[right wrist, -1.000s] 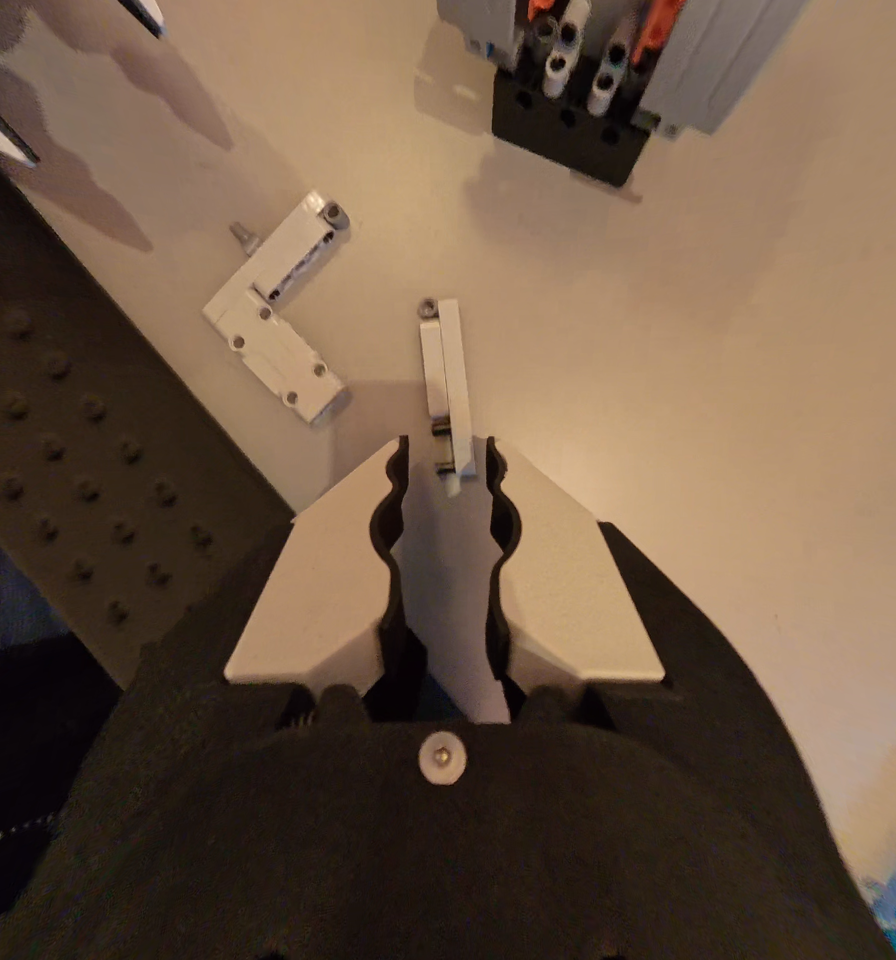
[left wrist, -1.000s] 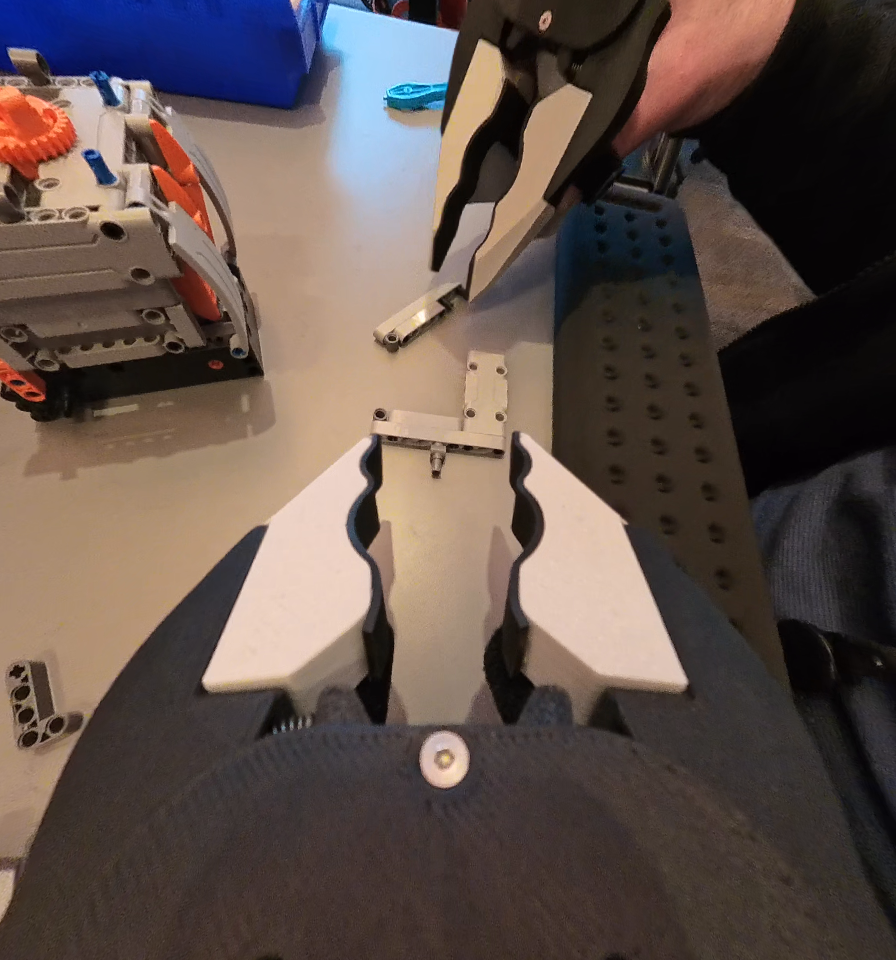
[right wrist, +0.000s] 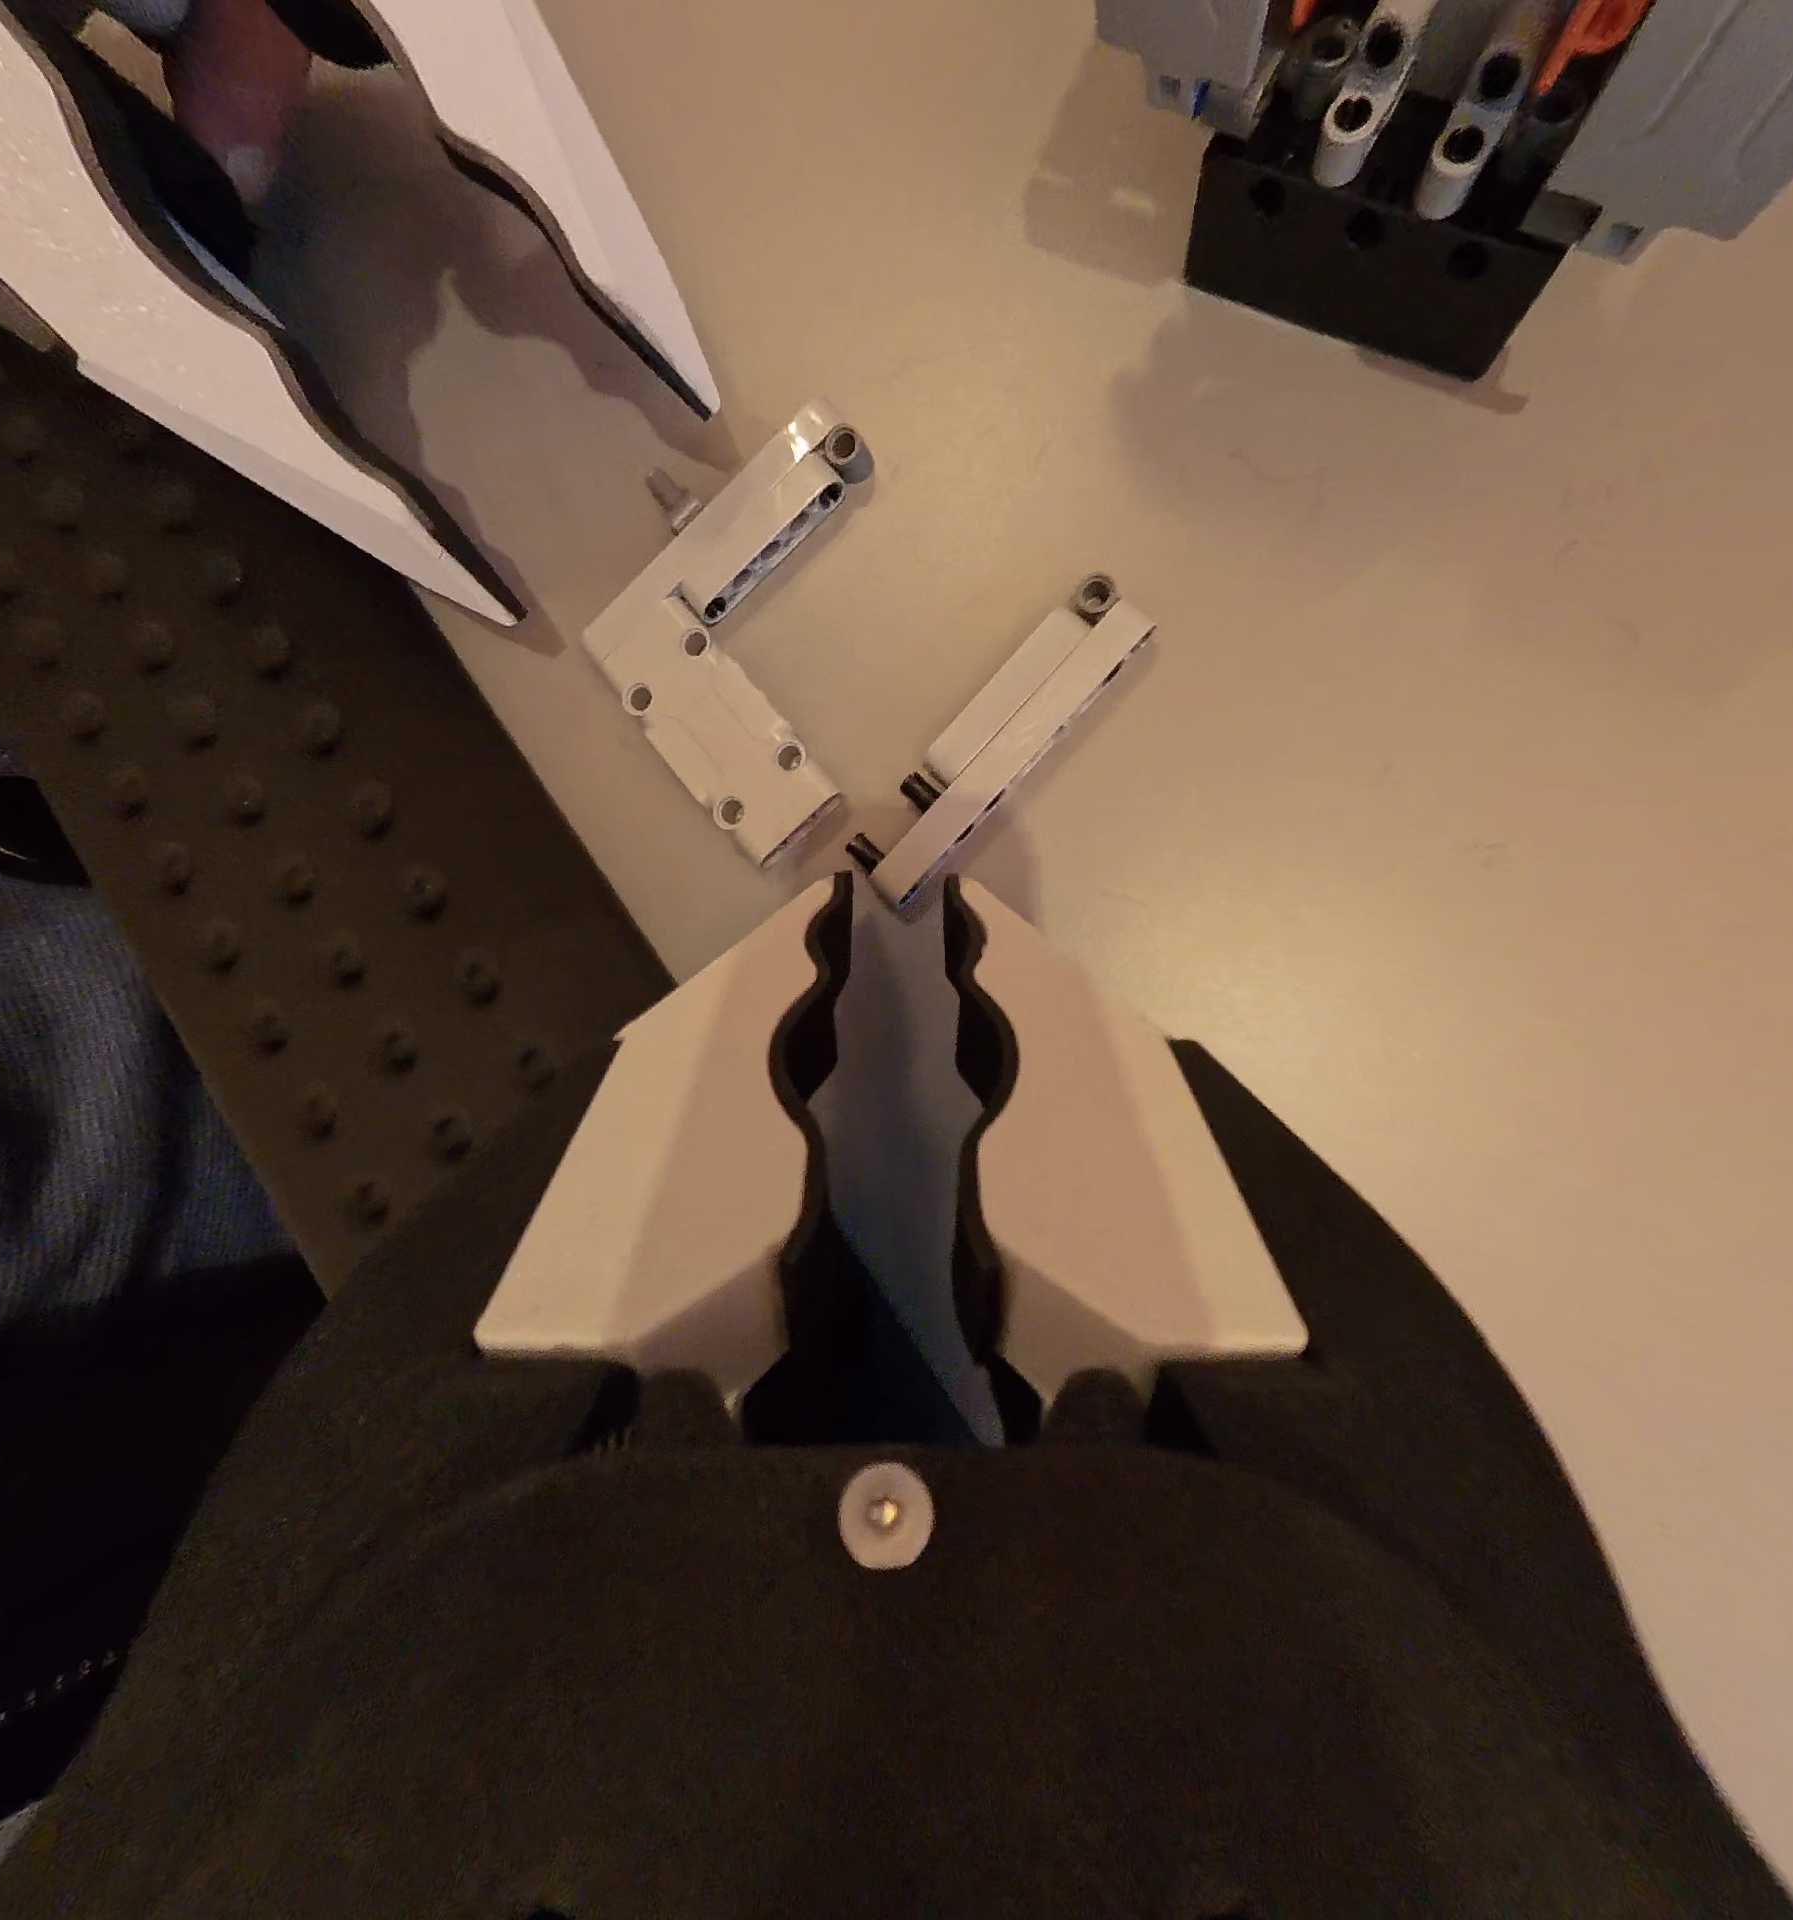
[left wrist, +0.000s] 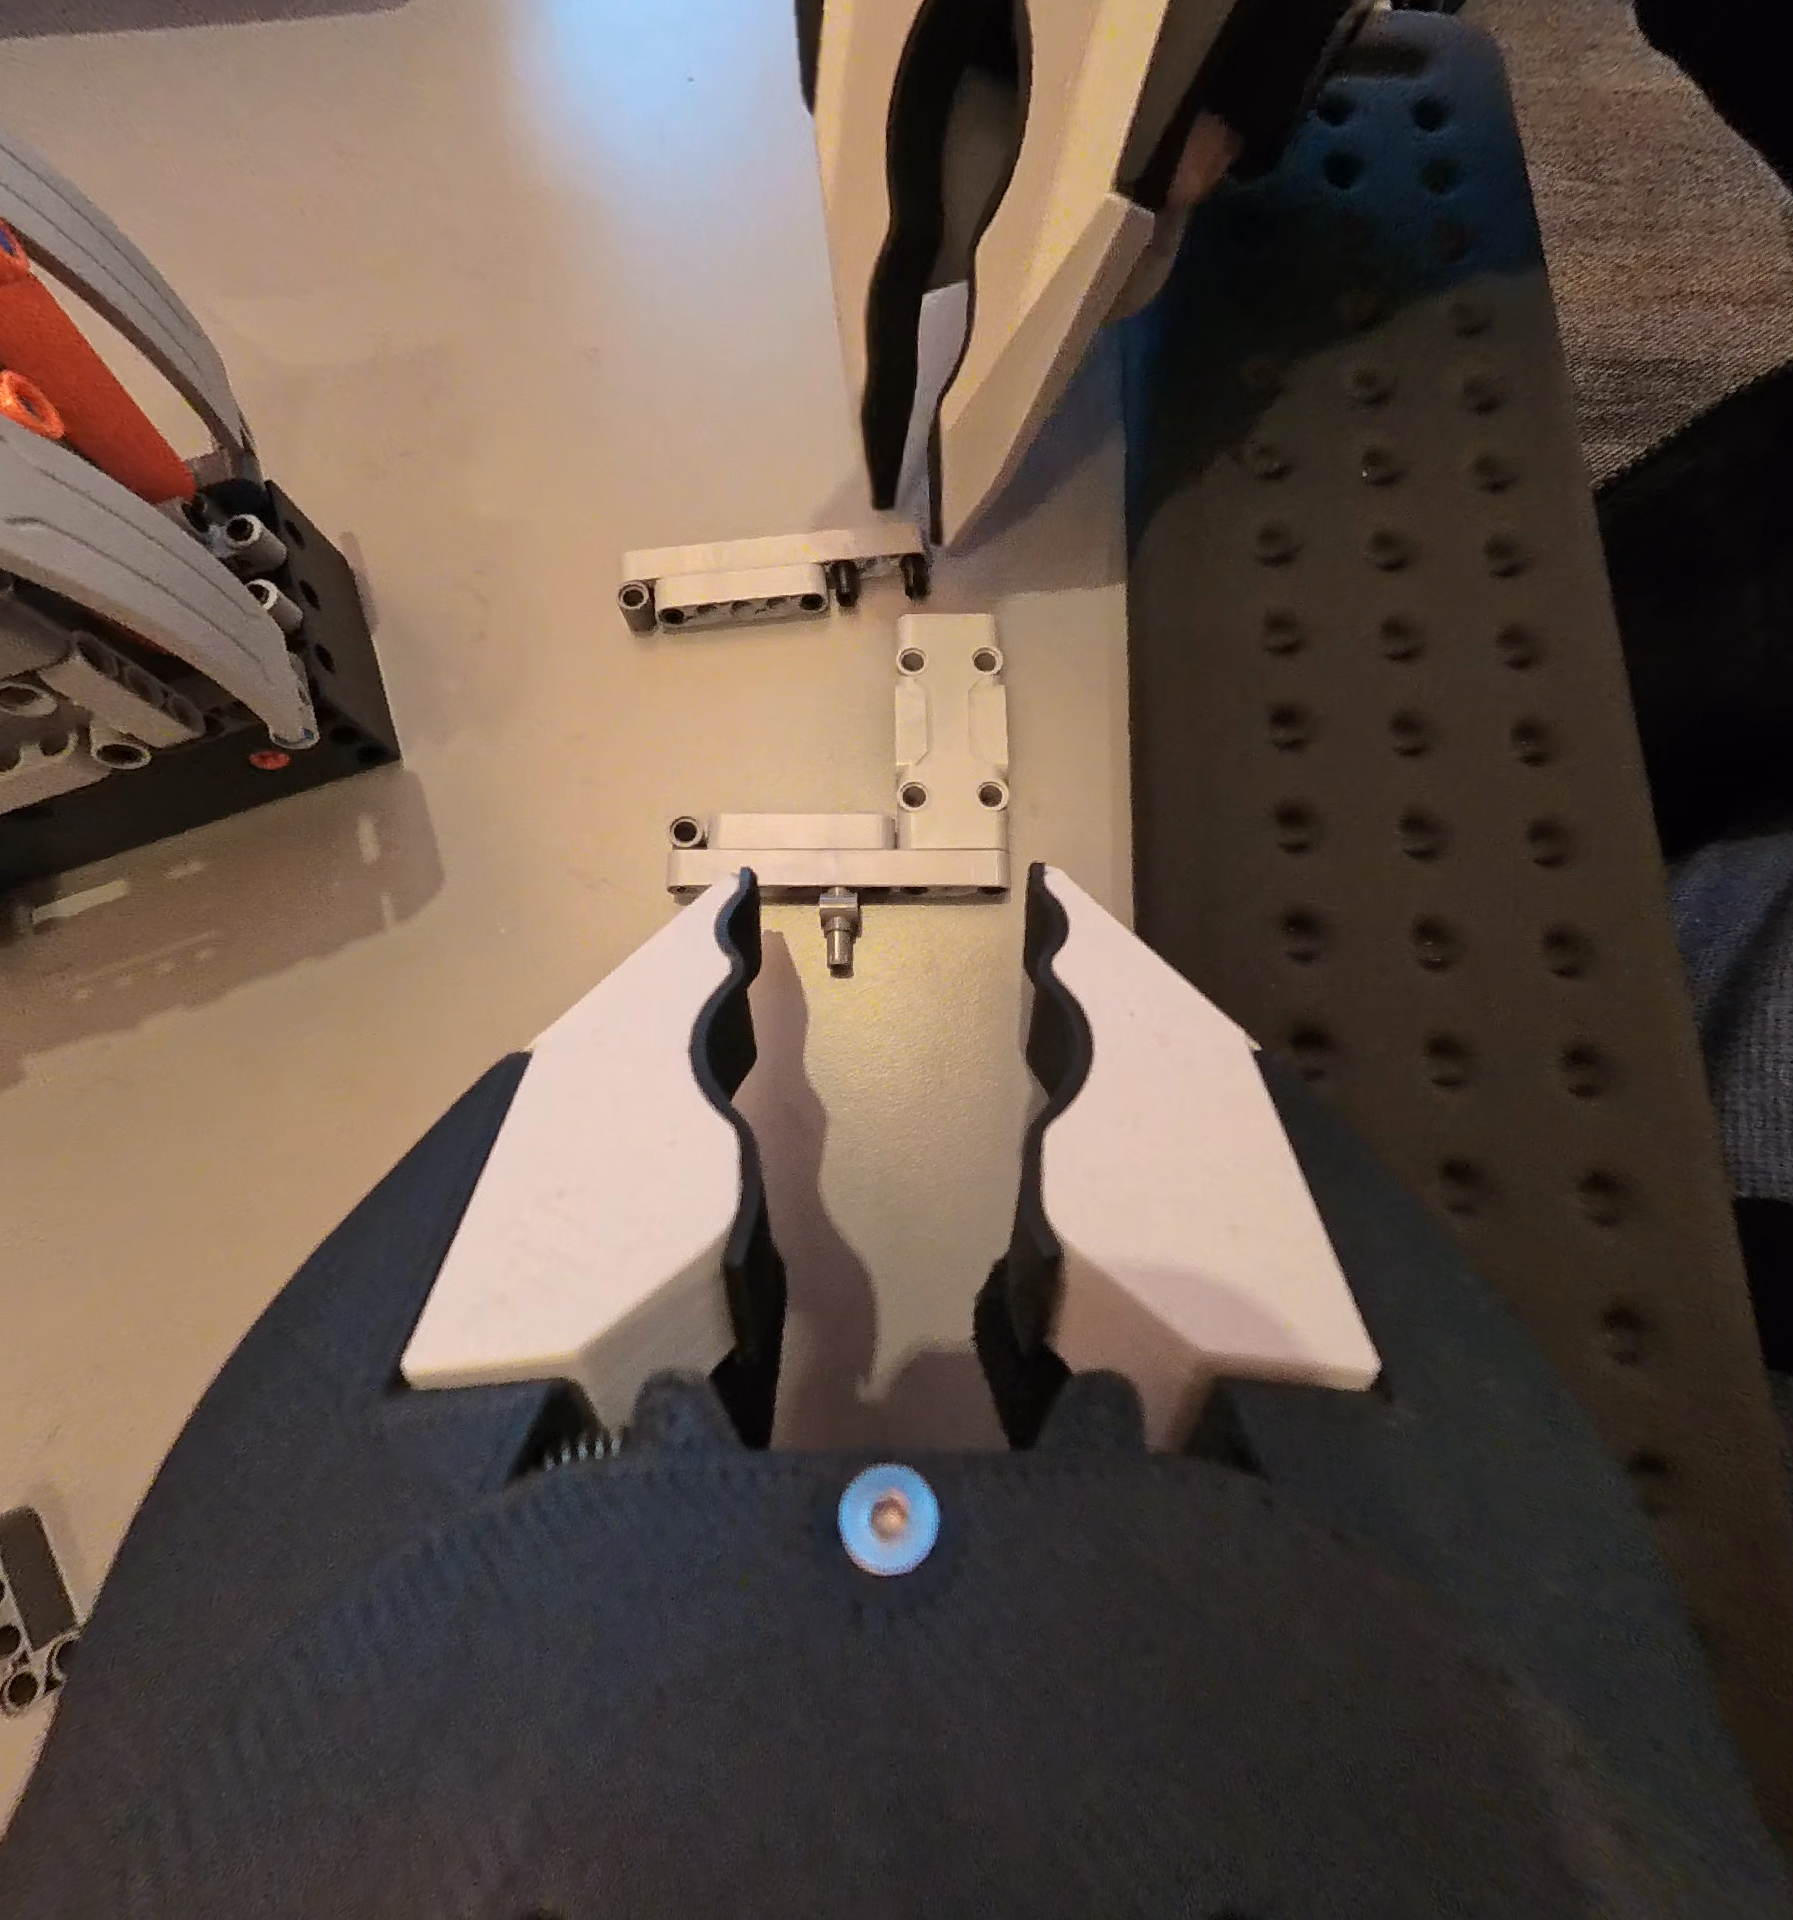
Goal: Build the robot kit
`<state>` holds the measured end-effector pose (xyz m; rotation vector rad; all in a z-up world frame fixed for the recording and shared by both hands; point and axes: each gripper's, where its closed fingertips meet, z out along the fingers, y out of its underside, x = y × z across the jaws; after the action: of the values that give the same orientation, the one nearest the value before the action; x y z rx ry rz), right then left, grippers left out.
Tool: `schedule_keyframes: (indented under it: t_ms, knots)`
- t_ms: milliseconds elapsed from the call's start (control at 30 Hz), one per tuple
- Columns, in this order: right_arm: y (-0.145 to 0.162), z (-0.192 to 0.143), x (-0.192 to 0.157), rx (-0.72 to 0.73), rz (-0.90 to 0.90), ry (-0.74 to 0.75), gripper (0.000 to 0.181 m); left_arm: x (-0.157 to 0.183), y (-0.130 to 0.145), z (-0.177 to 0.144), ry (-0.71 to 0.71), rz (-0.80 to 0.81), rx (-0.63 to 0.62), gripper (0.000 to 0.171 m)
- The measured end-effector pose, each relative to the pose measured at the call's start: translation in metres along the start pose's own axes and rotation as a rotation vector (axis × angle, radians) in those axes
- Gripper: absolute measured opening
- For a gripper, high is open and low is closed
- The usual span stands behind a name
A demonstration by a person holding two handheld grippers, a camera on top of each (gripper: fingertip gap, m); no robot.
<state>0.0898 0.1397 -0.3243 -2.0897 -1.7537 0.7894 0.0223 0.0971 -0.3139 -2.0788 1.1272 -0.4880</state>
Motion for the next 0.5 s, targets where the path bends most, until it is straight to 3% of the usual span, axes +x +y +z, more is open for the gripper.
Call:
schedule_keyframes:
  t_ms: [500]
  knots:
    - [-0.003, 0.005, -0.001, -0.012, -0.006, -0.001, 0.007, 0.010, -0.015, 0.010, 0.000, 0.095, 0.014, 0.045]
